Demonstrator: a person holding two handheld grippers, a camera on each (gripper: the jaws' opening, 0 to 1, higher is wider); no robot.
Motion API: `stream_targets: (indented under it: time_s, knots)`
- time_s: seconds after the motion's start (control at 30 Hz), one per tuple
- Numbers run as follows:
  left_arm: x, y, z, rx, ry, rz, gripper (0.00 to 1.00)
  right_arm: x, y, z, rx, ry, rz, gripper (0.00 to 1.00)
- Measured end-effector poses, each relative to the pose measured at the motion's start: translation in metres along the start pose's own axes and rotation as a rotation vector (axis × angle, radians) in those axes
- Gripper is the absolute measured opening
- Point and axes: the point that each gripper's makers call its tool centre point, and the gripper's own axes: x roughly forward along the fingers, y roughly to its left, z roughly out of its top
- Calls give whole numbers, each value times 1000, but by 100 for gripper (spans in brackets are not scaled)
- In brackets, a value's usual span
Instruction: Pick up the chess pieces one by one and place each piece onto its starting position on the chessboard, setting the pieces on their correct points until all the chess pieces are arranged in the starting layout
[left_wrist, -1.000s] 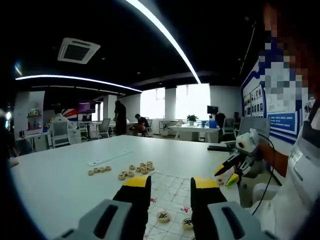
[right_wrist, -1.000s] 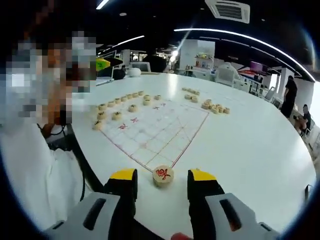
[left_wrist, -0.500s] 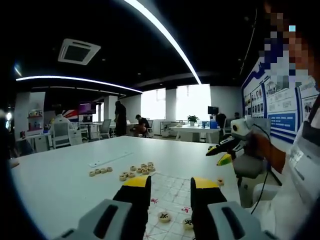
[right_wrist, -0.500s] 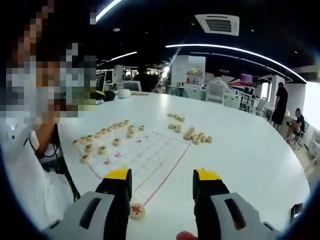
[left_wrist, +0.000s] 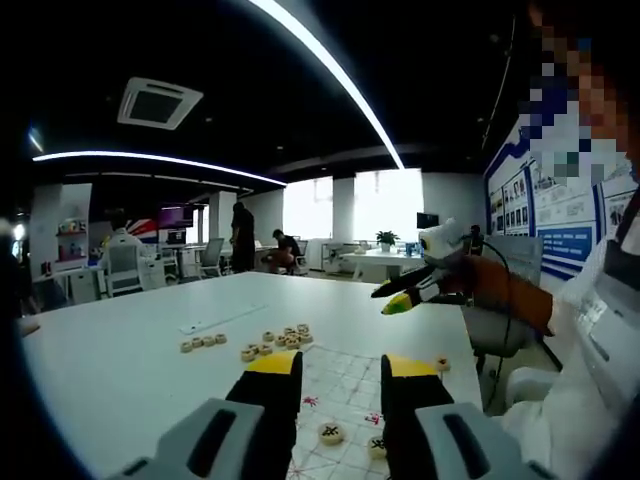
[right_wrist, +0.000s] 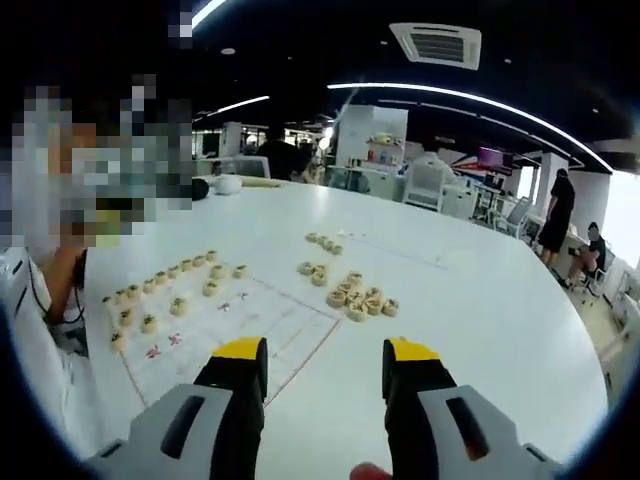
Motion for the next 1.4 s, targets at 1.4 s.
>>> stream_targets:
  time_s: [1.4]
  knots:
    - [-3,6,-6,-1,24,5,34,142,-34,-30,51,91,10,18]
